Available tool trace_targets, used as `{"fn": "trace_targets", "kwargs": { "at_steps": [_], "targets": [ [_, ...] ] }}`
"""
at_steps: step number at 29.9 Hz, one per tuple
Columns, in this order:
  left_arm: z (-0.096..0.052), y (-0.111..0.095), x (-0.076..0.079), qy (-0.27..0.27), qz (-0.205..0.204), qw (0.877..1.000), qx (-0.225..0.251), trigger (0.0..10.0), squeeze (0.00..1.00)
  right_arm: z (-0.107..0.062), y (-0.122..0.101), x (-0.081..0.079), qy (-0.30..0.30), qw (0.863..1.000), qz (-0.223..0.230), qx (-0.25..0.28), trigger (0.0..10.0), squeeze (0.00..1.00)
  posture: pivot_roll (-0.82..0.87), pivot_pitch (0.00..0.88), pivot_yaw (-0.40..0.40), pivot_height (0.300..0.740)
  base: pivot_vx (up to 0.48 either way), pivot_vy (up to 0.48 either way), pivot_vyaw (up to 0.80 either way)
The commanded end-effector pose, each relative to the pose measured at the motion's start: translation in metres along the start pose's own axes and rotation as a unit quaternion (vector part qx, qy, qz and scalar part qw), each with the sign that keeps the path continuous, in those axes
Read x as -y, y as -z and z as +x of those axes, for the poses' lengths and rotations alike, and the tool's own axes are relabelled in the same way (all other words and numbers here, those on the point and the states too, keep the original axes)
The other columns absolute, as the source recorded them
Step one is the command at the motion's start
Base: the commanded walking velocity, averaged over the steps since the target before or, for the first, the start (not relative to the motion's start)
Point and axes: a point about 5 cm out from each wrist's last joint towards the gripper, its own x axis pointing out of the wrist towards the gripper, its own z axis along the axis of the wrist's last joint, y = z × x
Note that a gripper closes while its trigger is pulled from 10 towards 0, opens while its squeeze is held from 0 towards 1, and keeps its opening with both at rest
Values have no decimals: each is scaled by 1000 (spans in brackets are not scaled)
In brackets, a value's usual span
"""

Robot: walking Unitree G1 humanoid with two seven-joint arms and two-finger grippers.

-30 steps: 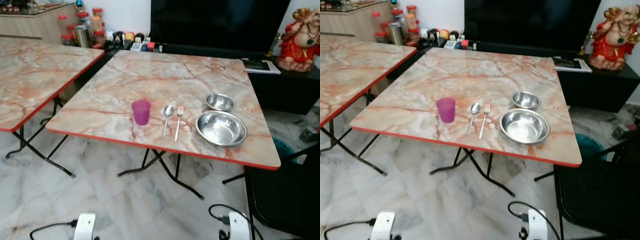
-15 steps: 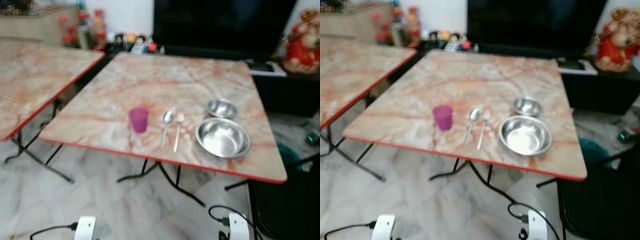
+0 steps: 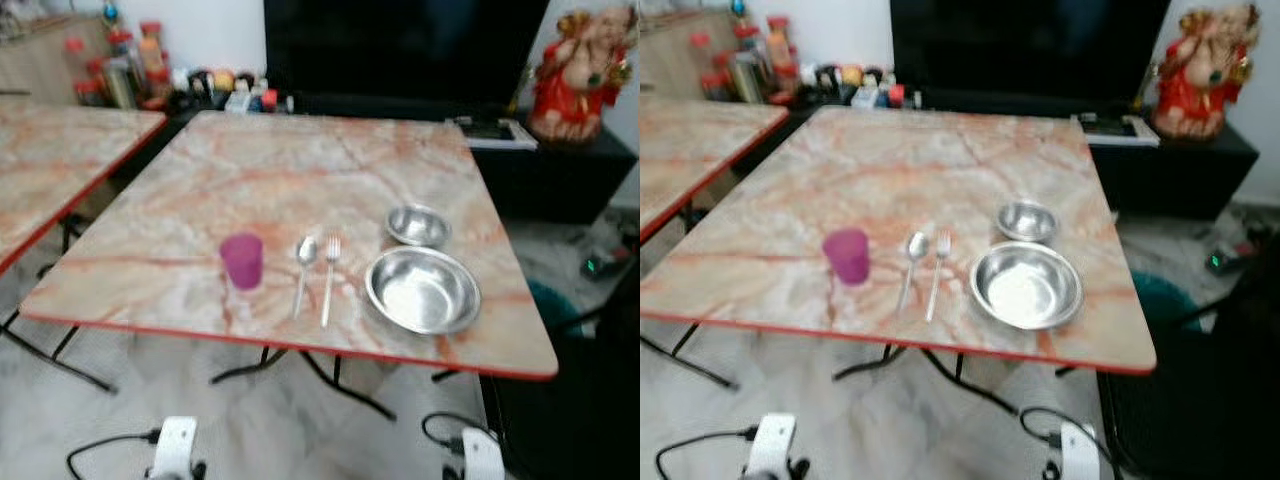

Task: Setting the table

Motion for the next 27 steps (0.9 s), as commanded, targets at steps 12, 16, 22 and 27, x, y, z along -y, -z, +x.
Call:
{"fn": "trace_targets", "kwargs": {
  "at_steps": [12, 16, 22, 27],
  "targets": [
    [-1, 3, -8, -10, 8, 1000, -7, 10000, 0, 1, -7, -5, -3, 1000, -3, 9, 10000, 0, 29, 0, -30, 740, 0, -100, 0],
    [-1, 4, -8, -9, 6, 1000, -7, 10000, 0, 1, -7, -4, -3, 1000, -2, 9, 10000, 0, 29, 0, -30, 740, 0, -300, 0],
    [-1, 4, -8, -9, 7, 1000, -6, 10000, 0, 1, -7, -5, -3, 1000, -3, 9, 10000, 0, 29, 0, -30, 740, 0, -292, 0],
    [-1, 3, -7, -6, 8, 1000, -6, 10000, 0, 1, -7, -4, -4, 1000, -8, 8, 10000, 0, 29, 0, -34, 740, 0, -298, 0]
  ]
}}
